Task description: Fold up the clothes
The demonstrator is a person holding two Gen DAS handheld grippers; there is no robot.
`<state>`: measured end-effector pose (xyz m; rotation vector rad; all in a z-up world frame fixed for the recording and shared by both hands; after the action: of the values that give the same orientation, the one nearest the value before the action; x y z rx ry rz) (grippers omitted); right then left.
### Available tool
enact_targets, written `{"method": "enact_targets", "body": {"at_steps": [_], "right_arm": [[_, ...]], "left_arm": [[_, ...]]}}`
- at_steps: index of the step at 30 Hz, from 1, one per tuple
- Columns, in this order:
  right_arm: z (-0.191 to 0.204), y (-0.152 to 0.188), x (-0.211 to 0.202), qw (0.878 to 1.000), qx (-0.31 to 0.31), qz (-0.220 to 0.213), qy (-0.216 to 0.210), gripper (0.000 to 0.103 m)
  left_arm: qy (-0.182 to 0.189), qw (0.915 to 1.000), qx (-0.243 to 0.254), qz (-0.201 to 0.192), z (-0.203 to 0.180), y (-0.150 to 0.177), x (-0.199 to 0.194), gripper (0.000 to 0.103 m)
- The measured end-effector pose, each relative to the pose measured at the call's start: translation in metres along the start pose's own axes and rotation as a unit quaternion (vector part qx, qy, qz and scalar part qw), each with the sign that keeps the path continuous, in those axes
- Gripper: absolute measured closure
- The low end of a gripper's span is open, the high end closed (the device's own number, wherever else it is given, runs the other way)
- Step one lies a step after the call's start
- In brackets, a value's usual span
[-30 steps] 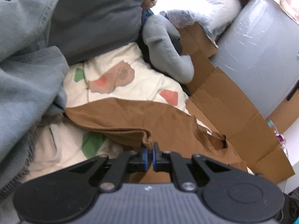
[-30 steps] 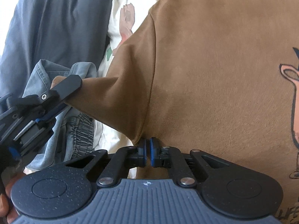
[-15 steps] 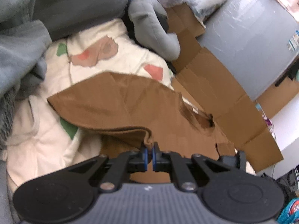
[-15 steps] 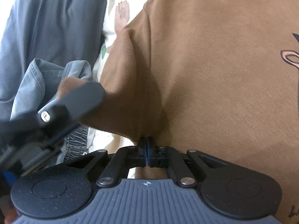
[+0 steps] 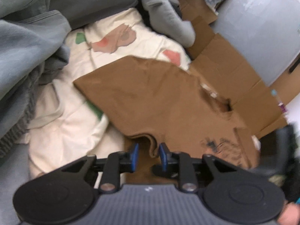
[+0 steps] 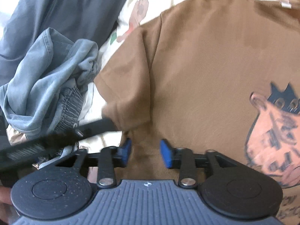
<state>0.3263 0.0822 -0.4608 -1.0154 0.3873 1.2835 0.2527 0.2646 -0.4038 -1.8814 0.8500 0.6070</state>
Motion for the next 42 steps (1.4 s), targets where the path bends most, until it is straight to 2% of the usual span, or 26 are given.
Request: {"method": "enact_targets", "body": {"at_steps": [1, 3, 5, 8, 12, 16, 21, 23, 29, 31, 32, 34, 36, 42], "right_arm": [[0.002, -0.002, -0.003, 1.000, -0.006, -0.004, 0.005, 0.043], [0.006, -0.003, -0.009, 1.000, -0.019, -0.010, 0.006, 0.039], [0.010, -0.004, -0.008, 1.000, -0.029, -0.009, 0.007, 0.039], [0.014, -0.003, -0.004, 0.999, -0.036, -0.007, 0.006, 0.039], [0.020, -0.001, -0.004, 0.999, -0.041, -0.012, 0.006, 0.038], [0.023, -0.006, 0.001, 0.999, -0.038, -0.011, 0.008, 0.029], [0.022, -0.016, 0.004, 0.998, -0.043, -0.019, 0.028, 0.030], [0.022, -0.019, 0.007, 0.997, -0.056, -0.010, 0.047, 0.030], [0.015, -0.025, 0.006, 0.995, -0.072, -0.002, 0.074, 0.054], [0.012, -0.026, 0.004, 0.994, -0.071, -0.003, 0.080, 0.067], [0.011, -0.027, 0.004, 0.994, -0.071, -0.003, 0.082, 0.071], [0.006, -0.028, 0.003, 0.995, -0.060, -0.003, 0.083, 0.096], [0.002, -0.029, 0.001, 0.996, -0.045, -0.005, 0.081, 0.099], [-0.001, -0.021, -0.013, 0.997, 0.006, -0.023, 0.077, 0.100]], "left_arm": [[-0.008, 1.0000, 0.003, 0.002, 0.001, 0.001, 0.001, 0.078], [-0.016, 0.9999, 0.003, 0.001, 0.006, 0.001, 0.001, 0.078], [-0.020, 0.9997, -0.008, -0.008, 0.012, -0.001, -0.003, 0.078], [-0.004, 0.9988, -0.037, -0.032, 0.021, -0.005, -0.015, 0.078], [-0.005, 0.9979, -0.036, -0.054, 0.023, -0.007, -0.027, 0.078], [-0.029, 0.9988, -0.029, -0.028, 0.026, -0.003, -0.018, 0.078], [-0.043, 0.9991, -0.002, -0.003, 0.021, 0.007, -0.001, 0.078], [-0.042, 0.9991, 0.010, 0.001, 0.017, 0.009, 0.005, 0.078], [-0.060, 0.9975, 0.034, 0.014, 0.010, 0.010, 0.027, 0.078], [-0.064, 0.9972, 0.033, 0.016, 0.010, 0.011, 0.031, 0.079], [-0.067, 0.9971, 0.033, 0.017, 0.011, 0.012, 0.032, 0.083], [-0.073, 0.9964, 0.039, 0.015, 0.010, 0.013, 0.033, 0.091], [-0.069, 0.9967, 0.041, 0.014, 0.010, 0.014, 0.033, 0.097], [-0.079, 0.9955, 0.052, 0.010, 0.008, 0.014, 0.031, 0.097]]}}
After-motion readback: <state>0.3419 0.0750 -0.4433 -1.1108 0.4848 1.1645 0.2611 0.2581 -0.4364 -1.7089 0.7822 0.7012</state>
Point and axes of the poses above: each gripper's, at about its wrist camera, not at the fingertips, and x roughly the way its jaws point, z to its left, y to its underside, the point moved 2 cm from there along x, roughly the way its jaws point, and after that the axes turned 1 degree about x, right-handed, at the moved point
